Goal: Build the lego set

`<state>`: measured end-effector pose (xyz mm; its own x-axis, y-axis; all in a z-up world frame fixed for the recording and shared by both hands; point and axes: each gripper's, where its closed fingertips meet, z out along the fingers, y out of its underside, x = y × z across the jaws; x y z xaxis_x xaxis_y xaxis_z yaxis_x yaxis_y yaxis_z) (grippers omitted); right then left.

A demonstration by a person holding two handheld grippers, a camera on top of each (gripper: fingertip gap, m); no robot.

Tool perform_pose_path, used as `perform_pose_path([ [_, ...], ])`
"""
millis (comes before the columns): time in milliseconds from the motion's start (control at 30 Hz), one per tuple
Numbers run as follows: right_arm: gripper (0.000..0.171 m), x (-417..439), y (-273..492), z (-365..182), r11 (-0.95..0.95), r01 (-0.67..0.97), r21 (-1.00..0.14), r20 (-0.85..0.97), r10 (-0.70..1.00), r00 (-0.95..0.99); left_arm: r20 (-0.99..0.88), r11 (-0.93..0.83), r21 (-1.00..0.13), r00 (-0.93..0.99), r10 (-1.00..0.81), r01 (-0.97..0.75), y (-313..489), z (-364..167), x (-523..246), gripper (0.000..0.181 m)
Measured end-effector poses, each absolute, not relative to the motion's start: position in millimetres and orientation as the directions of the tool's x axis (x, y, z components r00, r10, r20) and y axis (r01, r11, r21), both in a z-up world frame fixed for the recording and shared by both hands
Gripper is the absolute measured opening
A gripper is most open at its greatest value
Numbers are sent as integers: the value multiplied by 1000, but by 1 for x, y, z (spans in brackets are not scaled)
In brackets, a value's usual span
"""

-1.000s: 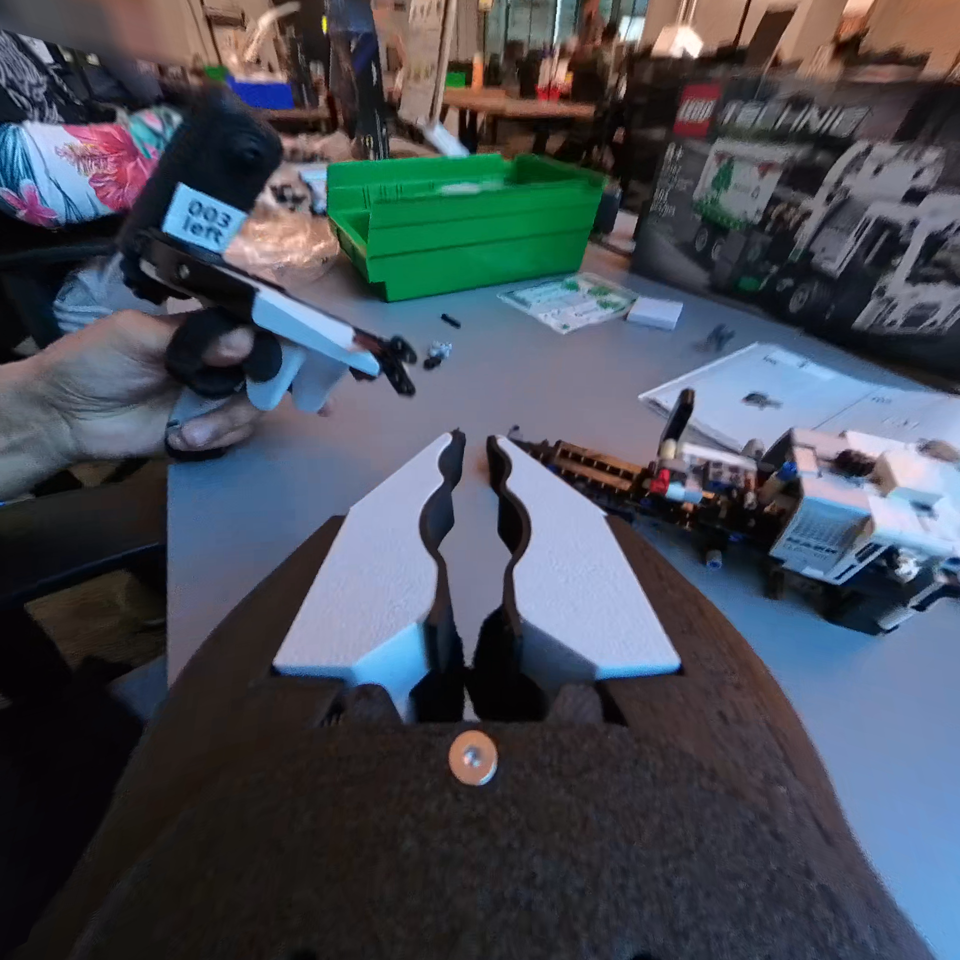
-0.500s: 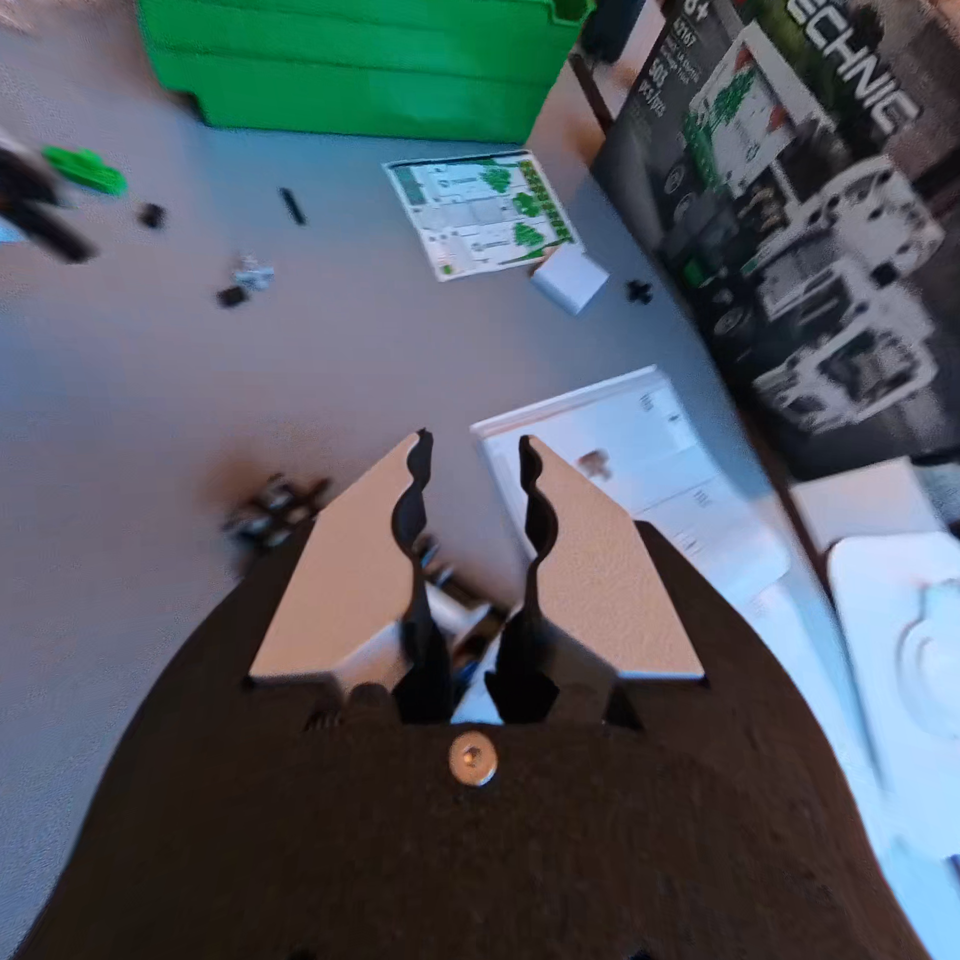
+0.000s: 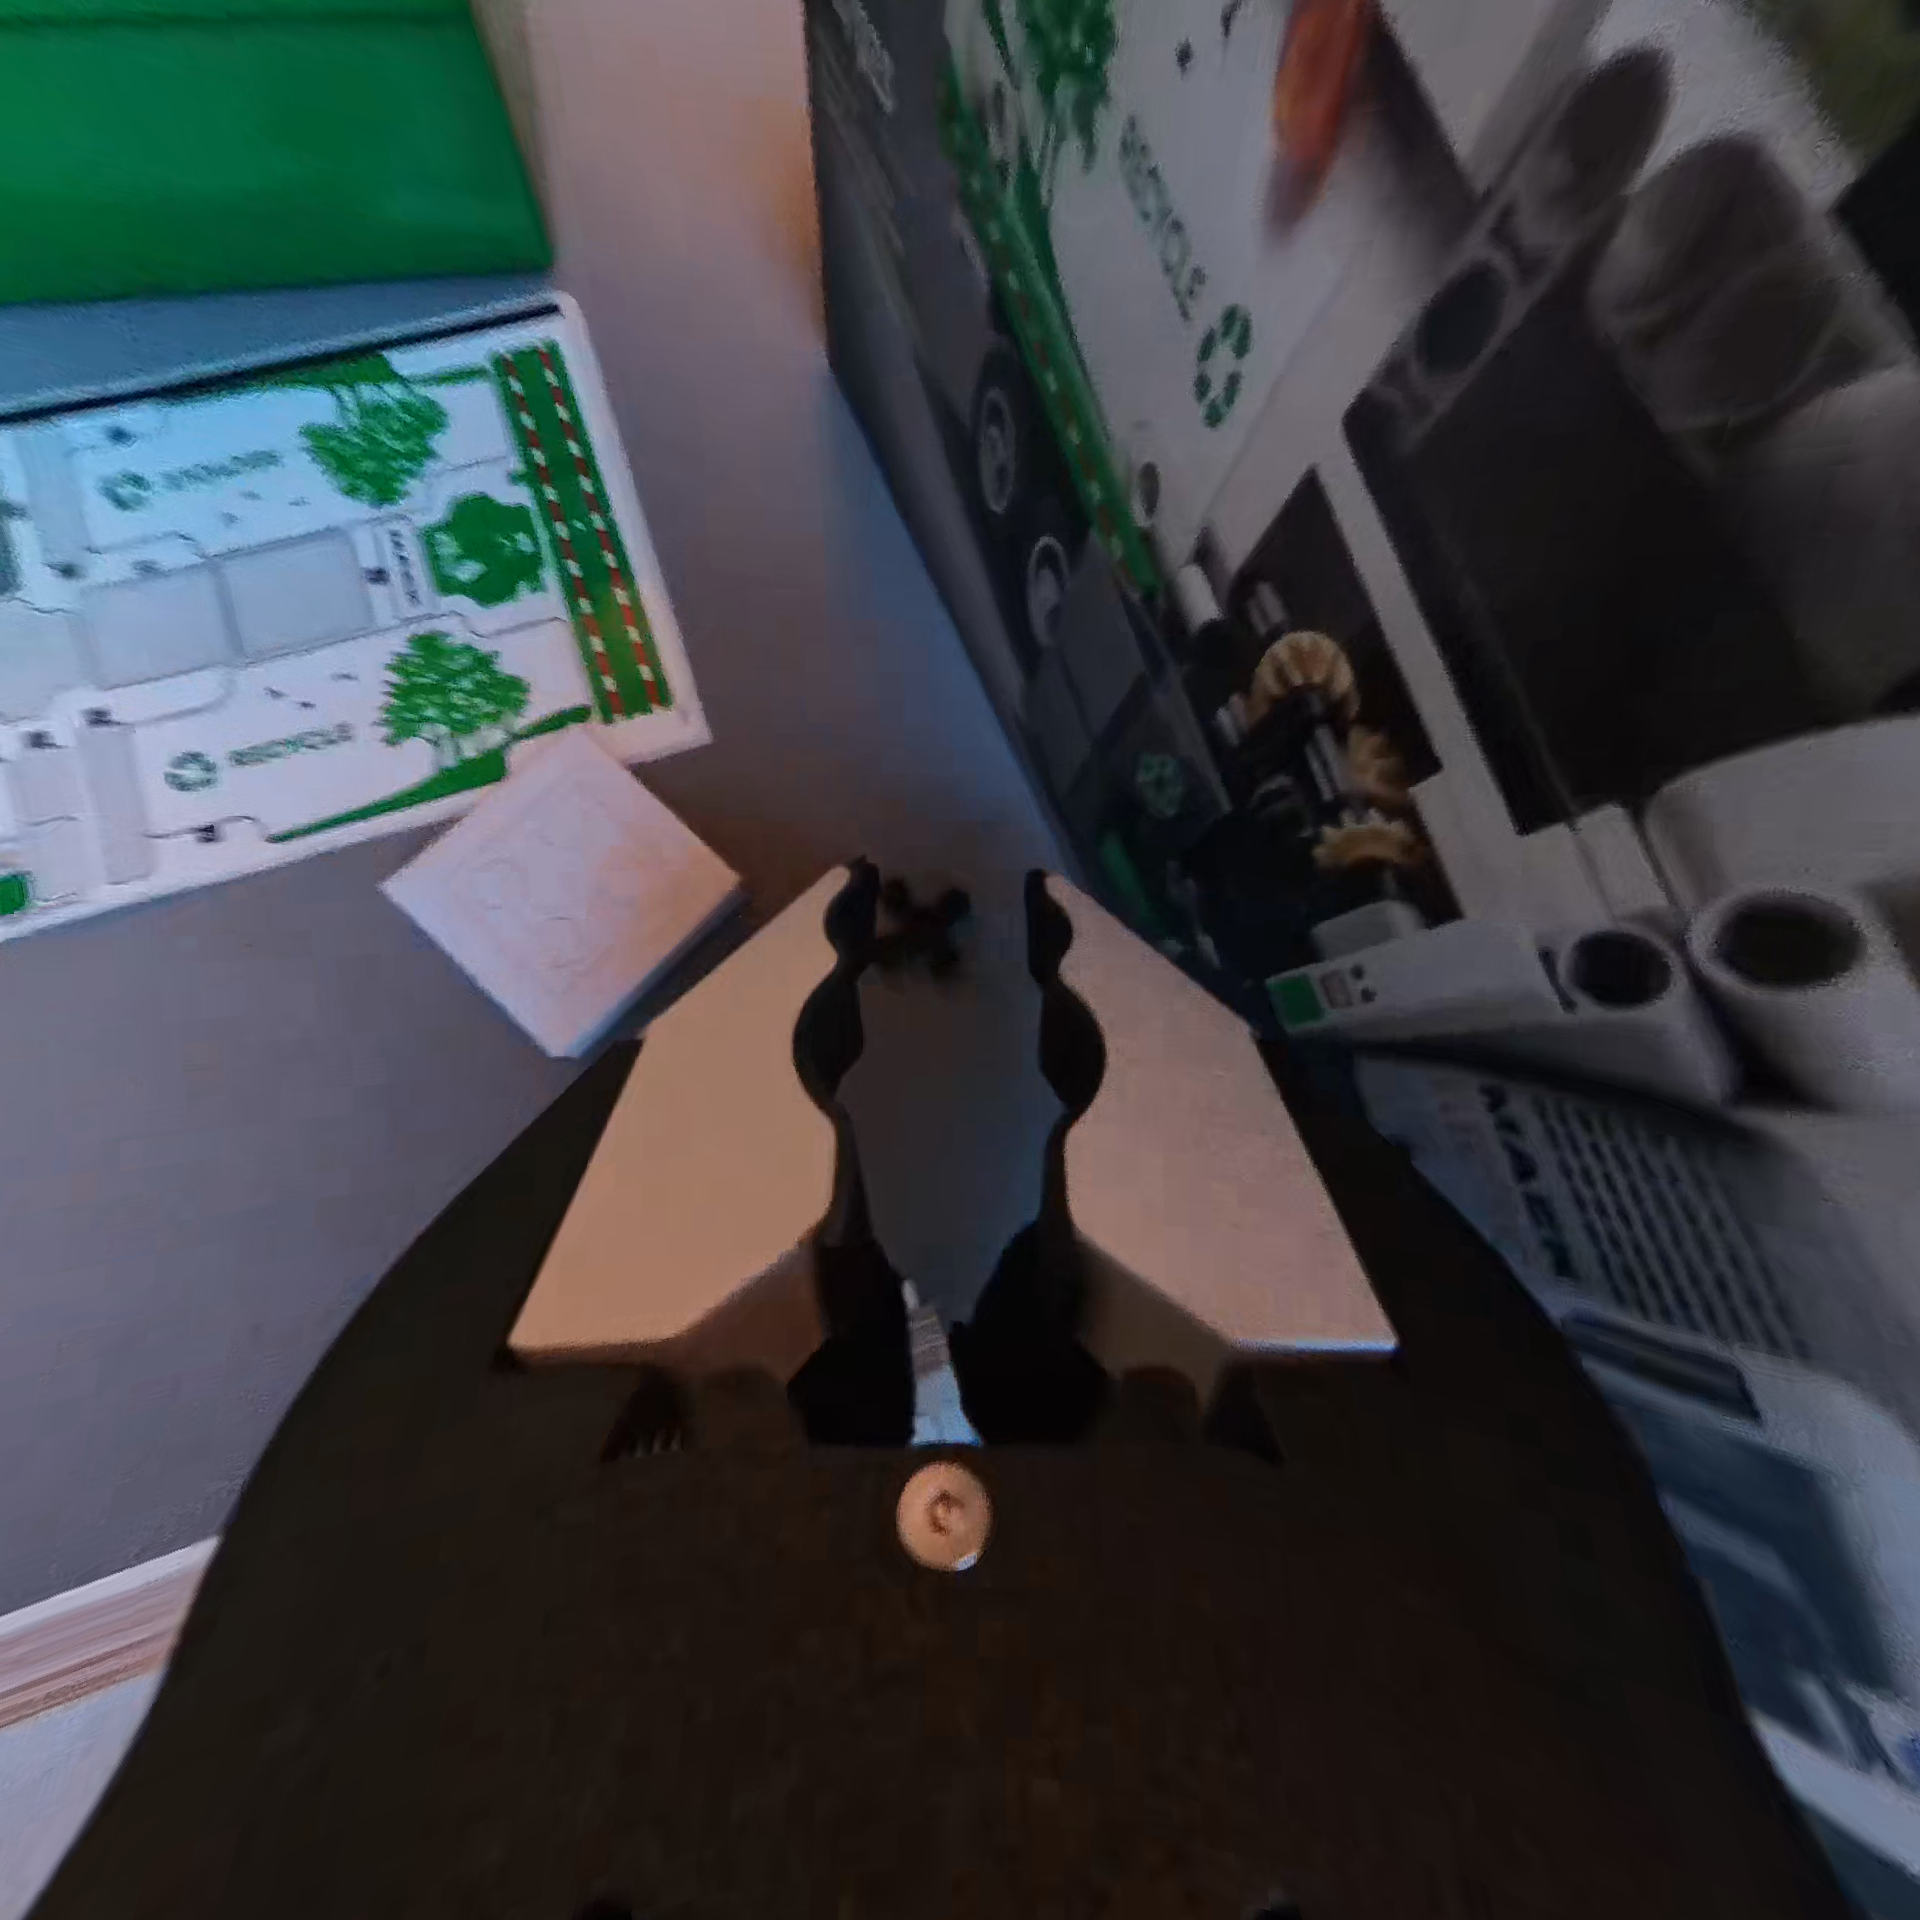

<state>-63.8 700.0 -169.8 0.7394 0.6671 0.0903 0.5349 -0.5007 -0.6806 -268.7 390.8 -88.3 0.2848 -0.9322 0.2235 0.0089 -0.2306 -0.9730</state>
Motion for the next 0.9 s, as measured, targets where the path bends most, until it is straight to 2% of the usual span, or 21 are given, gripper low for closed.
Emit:
perform_pose_path([
  [133, 31, -68, 694, -186, -503, 585, -637, 66, 720, 691, 189, -207, -977, 268, -945, -40, 385, -93, -263, 19],
  [200, 29, -63, 696, -187, -477, 610, -632, 127, 713, 690, 188, -207, -977, 258, -948, -48, 383, -94, -261, 19],
  [300, 18, -69, 695, -189, -480, 584, -654, 92, 717, 691, 201, -216, -976, 245, -948, -33, 383, -92, -262, 19],
  [633, 18, -78, 674, -189, -464, 584, -667, 61, 747, 663, 231, -244, -970, 251, -940, -22, 387, -92, -263, 19],
  [767, 17, -77, 660, -188, -449, 647, -616, 103, 768, 632, 205, -225, -973, 269, -941, -43, 387, -95, -260, 19],
  [833, 17, -85, 647, -165, -356, 671, -651, 183, 784, 594, 214, -228, -973, 270, -939, -24, 389, -92, -260, 19],
  [900, 16, -108, 615, -116, -141, 731, -667, 361, 797, 484, 252, -258, -966, 270, -929, 12, 392, -89, -259, 18],
])
